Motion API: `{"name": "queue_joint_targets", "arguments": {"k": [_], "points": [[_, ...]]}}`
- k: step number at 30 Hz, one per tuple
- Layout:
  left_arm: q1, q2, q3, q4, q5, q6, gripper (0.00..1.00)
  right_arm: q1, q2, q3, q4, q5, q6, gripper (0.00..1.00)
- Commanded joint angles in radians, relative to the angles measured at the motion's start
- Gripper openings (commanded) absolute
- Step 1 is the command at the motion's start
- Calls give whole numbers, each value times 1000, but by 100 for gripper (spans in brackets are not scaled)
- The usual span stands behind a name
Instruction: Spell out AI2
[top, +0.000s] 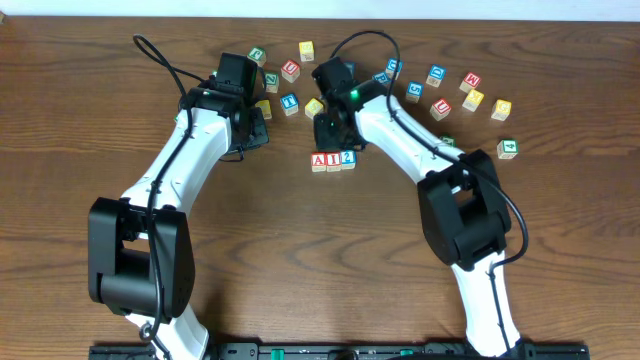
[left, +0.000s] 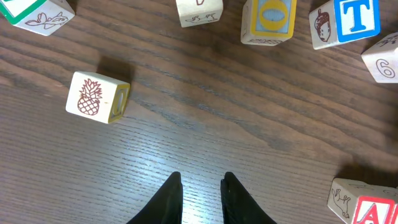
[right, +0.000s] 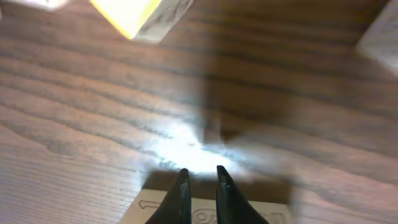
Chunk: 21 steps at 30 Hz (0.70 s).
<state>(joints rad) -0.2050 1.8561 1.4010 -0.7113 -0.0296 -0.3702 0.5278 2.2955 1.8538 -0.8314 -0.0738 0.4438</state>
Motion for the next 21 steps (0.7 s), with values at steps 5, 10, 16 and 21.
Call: {"name": "queue_joint_targets", "arguments": {"k": [5,10,16,21], "points": [[-46,2,14,-6,-4,-10,21,-101,-61,42,-124,-1,-18,12],[-81,24,14,-5,15,-10,21,-143,-56,14,-204,-15,-19,9],[-104,36,14,5,48,-10,21,-126,-56,-64,-166,-15,-59,6],[-107,53,14,13,69,-10,21,-110,-56,-120,-109,-15,-79,5]]}}
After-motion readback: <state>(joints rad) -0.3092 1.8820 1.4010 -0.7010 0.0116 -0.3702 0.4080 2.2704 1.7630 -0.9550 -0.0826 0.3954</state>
